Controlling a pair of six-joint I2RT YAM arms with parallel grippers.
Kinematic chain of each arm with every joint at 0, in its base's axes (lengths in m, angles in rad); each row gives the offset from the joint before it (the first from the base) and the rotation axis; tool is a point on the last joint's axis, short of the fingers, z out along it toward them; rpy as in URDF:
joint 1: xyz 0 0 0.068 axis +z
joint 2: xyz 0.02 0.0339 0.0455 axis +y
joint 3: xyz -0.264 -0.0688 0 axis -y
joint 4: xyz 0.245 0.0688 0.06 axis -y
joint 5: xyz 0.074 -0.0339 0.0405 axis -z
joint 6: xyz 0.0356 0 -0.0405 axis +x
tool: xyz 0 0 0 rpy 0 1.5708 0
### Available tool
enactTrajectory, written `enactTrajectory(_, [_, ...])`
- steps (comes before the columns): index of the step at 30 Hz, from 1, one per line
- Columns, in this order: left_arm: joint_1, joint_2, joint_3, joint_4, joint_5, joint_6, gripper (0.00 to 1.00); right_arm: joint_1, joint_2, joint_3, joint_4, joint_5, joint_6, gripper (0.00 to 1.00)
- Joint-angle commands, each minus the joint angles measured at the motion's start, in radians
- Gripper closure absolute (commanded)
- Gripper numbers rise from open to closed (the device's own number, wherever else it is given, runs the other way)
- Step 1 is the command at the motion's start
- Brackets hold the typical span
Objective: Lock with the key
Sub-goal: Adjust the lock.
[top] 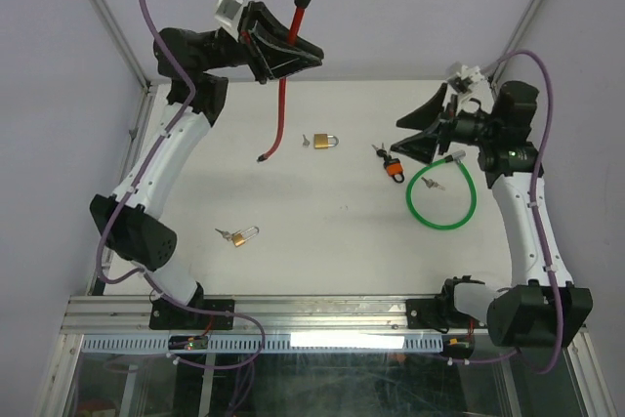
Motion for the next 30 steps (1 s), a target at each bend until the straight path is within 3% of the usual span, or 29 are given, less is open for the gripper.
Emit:
enactTrajectory(1, [-0.003,0.11,0.081,0.737,0.074,-0.748,1.0,0.142,-0.091,-0.087,-0.001,0.064,-0.181,0.18])
enactTrajectory(5, [-0.002,0.176,0.147,0.894,0.058,-0.943,1.0,0.226,-0.134,-0.228,0.25,0.066,-0.133,0.18])
enactTrajectory(7, [-0.005,0.176,0.139,0.891,0.046,-0.939,1.0,0.26,-0.141,-0.271,0.33,0.098,-0.015,0.18])
enactTrajectory(9, [-0.006,0.173,0.124,0.878,0.029,-0.927,1.0,0.291,-0.137,-0.29,0.331,0.112,-0.037,0.18])
enactTrajectory(13, [-0.018,0.152,0.063,0.826,-0.012,-0.836,1.0,0.339,-0.129,-0.368,0.452,0.132,-0.037,0.18])
enactTrajectory(17, [-0.043,0.094,-0.01,0.687,-0.07,-0.628,1.0,0.393,-0.119,-0.477,0.667,0.184,0.025,0.18])
enactTrajectory(21, [-0.075,0.054,-0.033,0.56,-0.128,-0.45,1.0,0.445,-0.089,-0.547,0.777,0.263,0.022,0.18])
enactTrajectory(30, [-0.117,0.066,0.018,0.577,-0.254,-0.444,1.0,0.535,0.0,-0.643,0.97,0.362,-0.052,0.18])
